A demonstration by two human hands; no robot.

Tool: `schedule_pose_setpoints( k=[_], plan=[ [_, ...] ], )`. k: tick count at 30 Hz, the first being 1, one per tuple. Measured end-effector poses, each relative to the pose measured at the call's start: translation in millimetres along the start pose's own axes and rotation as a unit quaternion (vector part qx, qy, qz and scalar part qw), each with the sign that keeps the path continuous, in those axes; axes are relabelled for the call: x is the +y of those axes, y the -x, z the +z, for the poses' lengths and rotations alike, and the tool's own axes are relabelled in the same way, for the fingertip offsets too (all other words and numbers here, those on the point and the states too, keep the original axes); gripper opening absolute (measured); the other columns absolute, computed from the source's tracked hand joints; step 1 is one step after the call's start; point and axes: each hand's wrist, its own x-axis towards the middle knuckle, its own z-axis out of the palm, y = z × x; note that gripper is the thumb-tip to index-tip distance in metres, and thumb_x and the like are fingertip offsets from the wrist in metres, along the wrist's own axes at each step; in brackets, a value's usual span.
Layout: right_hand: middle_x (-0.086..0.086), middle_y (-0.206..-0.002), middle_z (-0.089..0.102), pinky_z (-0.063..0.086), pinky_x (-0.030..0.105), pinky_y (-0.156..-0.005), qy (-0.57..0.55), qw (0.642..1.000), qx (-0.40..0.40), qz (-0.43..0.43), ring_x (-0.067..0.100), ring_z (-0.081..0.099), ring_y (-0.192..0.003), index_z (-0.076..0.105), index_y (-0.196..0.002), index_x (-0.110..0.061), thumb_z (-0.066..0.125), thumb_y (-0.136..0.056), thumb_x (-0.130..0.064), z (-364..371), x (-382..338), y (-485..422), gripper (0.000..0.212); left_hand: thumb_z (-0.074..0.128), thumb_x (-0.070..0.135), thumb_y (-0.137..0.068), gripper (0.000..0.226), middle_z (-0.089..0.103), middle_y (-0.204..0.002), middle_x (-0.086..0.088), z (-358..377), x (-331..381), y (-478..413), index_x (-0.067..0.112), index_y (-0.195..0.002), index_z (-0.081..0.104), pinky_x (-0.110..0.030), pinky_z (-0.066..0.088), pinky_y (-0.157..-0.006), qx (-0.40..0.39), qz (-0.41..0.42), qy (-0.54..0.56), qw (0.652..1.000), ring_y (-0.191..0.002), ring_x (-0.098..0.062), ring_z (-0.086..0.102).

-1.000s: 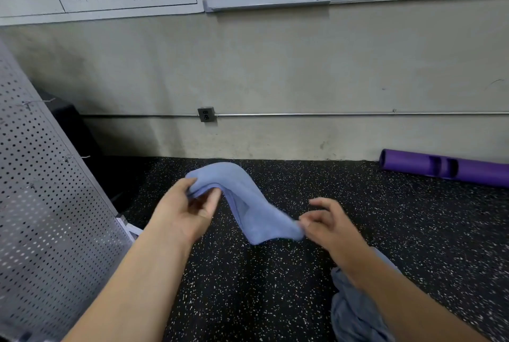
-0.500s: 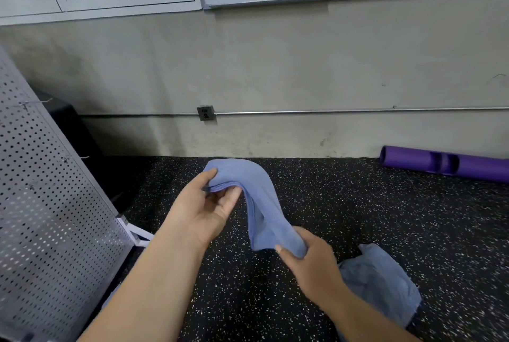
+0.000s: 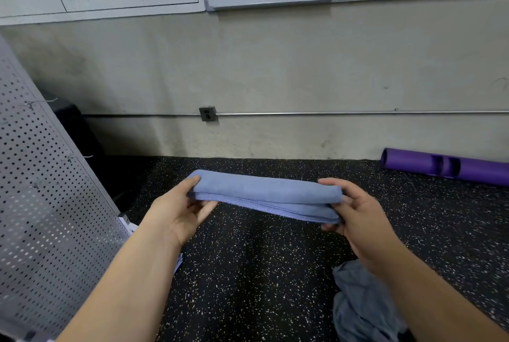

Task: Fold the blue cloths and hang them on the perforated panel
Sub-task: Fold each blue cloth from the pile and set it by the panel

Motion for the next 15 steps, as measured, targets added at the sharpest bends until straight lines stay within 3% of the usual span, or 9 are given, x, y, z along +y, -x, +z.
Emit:
schedule_pose_setpoints(
  k=[3,7,12,15],
  plan=[
    [0.011,-0.088,0.070,0.053,0.034,-0.059,-0.024,1.000,-0.014,0.006,0.019,0.056,-0.066,0.076,-0.110,-0.019,0.046,-0.109,0.004,-6.2,-4.0,-2.1,0.037,0.071,0.014,-0.102,0.023,0.073,-0.098,-0.015,-3.2,-1.7,-3.1,0.001,-0.120,0.067,-0.033,0.064,-0.059,-0.008,0.034,-0.054,0.998,-0.087,-0.025,0.073],
    [0.006,-0.074,0.056,0.052,0.034,-0.058,-0.054,0.998,-0.021,0.024,0.016,0.047,-0.058,0.068,-0.086,-0.018,0.039,-0.107,0.010,-11.3,-8.5,-1.6,0.045,0.067,0.013,-0.104,0.019,0.080,-0.093,-0.013,-4.4,-1.0,0.1,0.003,-0.120,0.068,-0.035,0.066,-0.066,-0.045,0.048,-0.076,0.995,-0.080,-0.022,0.079],
    [0.013,-0.092,0.073,0.064,0.039,-0.071,0.022,0.998,-0.054,0.005,0.029,0.071,-0.081,0.061,-0.088,-0.013,0.039,-0.110,0.007,-24.4,-16.9,2.9,0.036,0.067,0.011,-0.104,0.022,0.080,-0.099,-0.018,-5.8,-1.6,1.5,-0.005,-0.119,0.068,-0.035,0.066,-0.070,-0.053,0.068,-0.103,0.991,-0.087,-0.024,0.080],
    [0.015,-0.095,0.072,0.064,0.037,-0.071,0.030,0.998,-0.056,-0.001,0.030,0.073,-0.083,0.062,-0.093,-0.010,0.041,-0.112,0.002,-27.6,-22.4,5.2,0.031,0.068,0.012,-0.103,0.024,0.080,-0.099,-0.018,-6.8,-2.4,1.4,-0.006,-0.118,0.069,-0.035,0.066,-0.071,-0.054,0.072,-0.113,0.989,-0.089,-0.026,0.080]
  ],
)
